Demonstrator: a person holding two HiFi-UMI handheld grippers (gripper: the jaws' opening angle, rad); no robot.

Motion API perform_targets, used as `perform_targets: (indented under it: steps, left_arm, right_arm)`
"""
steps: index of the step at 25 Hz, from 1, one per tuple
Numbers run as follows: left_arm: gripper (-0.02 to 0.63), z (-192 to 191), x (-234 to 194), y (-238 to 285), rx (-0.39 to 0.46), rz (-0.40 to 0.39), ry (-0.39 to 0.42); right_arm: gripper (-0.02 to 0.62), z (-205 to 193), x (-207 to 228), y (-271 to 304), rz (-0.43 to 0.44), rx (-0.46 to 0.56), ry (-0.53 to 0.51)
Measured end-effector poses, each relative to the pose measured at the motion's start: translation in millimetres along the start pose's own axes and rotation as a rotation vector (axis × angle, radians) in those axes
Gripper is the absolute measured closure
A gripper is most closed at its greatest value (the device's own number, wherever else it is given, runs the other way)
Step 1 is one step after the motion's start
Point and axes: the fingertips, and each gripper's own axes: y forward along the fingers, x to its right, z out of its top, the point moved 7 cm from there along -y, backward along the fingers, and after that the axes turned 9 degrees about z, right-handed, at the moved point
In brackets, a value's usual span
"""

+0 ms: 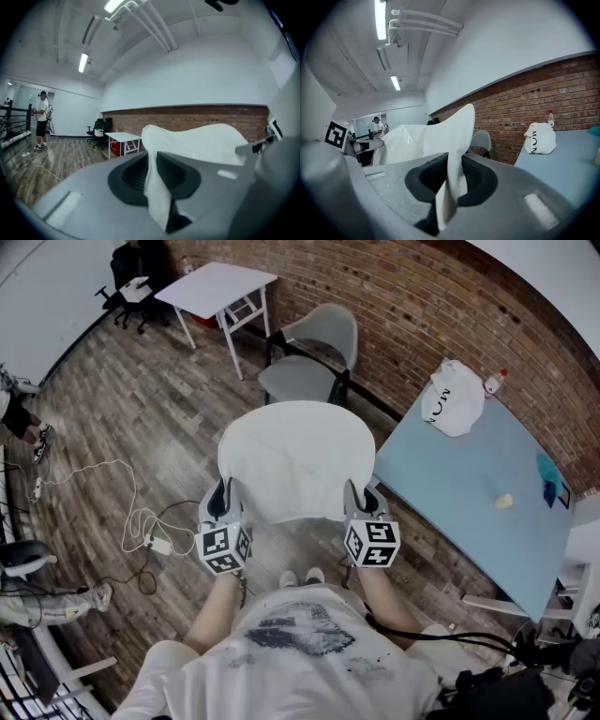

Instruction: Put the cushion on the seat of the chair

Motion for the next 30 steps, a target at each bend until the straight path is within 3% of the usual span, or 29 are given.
perform_targets:
  steps: [17,24,30]
  left_arm:
    - [0.555,-3.9,41.3,43.1,-0.012,0.010,0.004]
    - [0.555,2.5,22.3,82.5,-0.009,0.017,-0.006]
    - [0.555,3.3,-12.5,147.3,-0.023,-0.036,-0.013]
  right_arm:
    - [0.551,4.6,61.9,21.8,0.007,0.001,0.033]
    - [0.551,14.2,60.4,62.2,0.018,0.002,0.029]
    - [0.551,18.4,50.5,121.2,-0.034,-0.009,0.038]
